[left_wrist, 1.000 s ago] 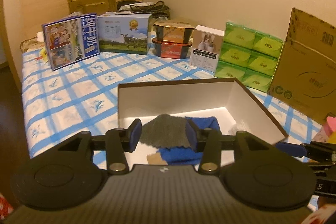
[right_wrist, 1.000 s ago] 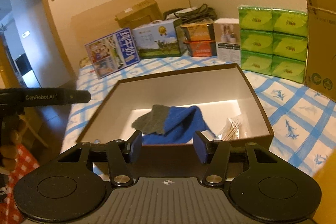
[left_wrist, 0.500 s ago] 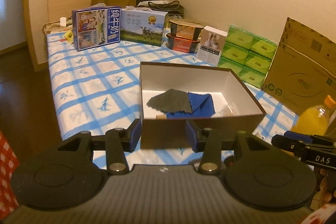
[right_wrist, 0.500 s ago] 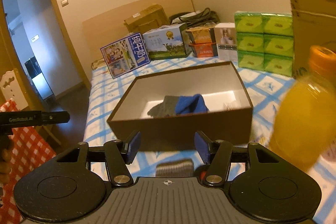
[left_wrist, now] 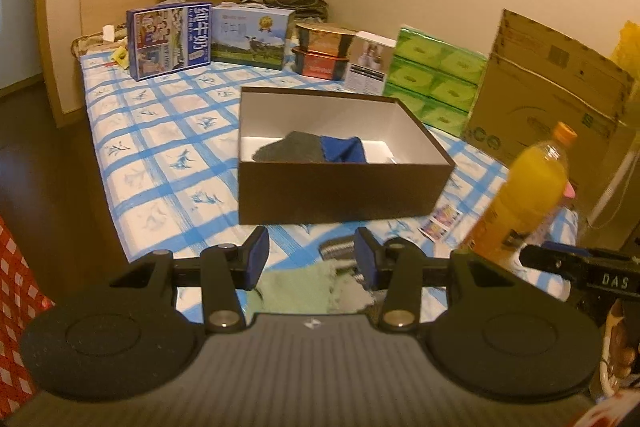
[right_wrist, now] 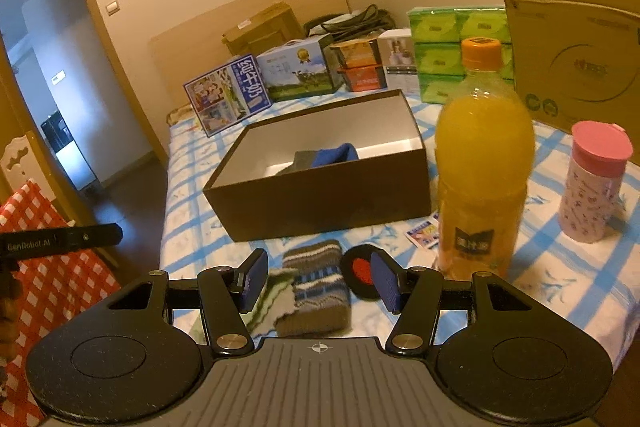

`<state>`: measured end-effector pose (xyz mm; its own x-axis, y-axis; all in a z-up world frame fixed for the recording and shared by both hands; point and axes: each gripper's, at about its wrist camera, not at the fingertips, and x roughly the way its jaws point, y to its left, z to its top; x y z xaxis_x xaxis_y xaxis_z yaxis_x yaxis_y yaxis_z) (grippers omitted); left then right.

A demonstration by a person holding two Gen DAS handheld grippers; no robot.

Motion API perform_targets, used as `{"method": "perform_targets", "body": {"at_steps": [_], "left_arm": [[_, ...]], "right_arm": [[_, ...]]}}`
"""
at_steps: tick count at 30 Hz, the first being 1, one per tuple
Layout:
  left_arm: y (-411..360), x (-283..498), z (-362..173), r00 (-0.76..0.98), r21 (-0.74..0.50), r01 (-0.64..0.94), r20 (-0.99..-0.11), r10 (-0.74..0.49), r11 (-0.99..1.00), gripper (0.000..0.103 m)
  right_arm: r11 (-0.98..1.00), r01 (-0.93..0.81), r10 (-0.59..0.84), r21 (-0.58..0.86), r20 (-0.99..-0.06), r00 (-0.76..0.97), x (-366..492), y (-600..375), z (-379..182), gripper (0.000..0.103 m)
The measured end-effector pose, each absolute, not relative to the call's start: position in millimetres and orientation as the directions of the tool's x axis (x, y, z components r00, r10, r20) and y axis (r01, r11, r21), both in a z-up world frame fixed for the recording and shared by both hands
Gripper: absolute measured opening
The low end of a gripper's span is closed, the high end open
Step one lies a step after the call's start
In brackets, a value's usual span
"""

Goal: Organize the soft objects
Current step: 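Move both tools back toward the striped sock and red-black disc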

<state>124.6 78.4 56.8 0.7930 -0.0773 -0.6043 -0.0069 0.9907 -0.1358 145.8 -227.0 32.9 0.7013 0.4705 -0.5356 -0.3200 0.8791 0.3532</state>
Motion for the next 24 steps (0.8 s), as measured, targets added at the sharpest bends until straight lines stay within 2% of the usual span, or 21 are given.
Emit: {"method": "perform_targets", "body": {"at_steps": [13, 24], "left_arm": [[57, 98, 30, 0.771, -0.098, 0.048, -0.629, -0.099, 0.994, 0.048], [54, 109, -3, 0.724, -0.066, 0.035, -0.686, -0.071, 0.997, 0.050]], "right_arm": [[0.880, -0.288, 0.466, 0.377, -0.567, 0.679, 134, -243, 14, 0.057], [0.889, -0.236, 0.443, 0.392, -0.612, 0.655, 146, -253, -6, 0.057]]}}
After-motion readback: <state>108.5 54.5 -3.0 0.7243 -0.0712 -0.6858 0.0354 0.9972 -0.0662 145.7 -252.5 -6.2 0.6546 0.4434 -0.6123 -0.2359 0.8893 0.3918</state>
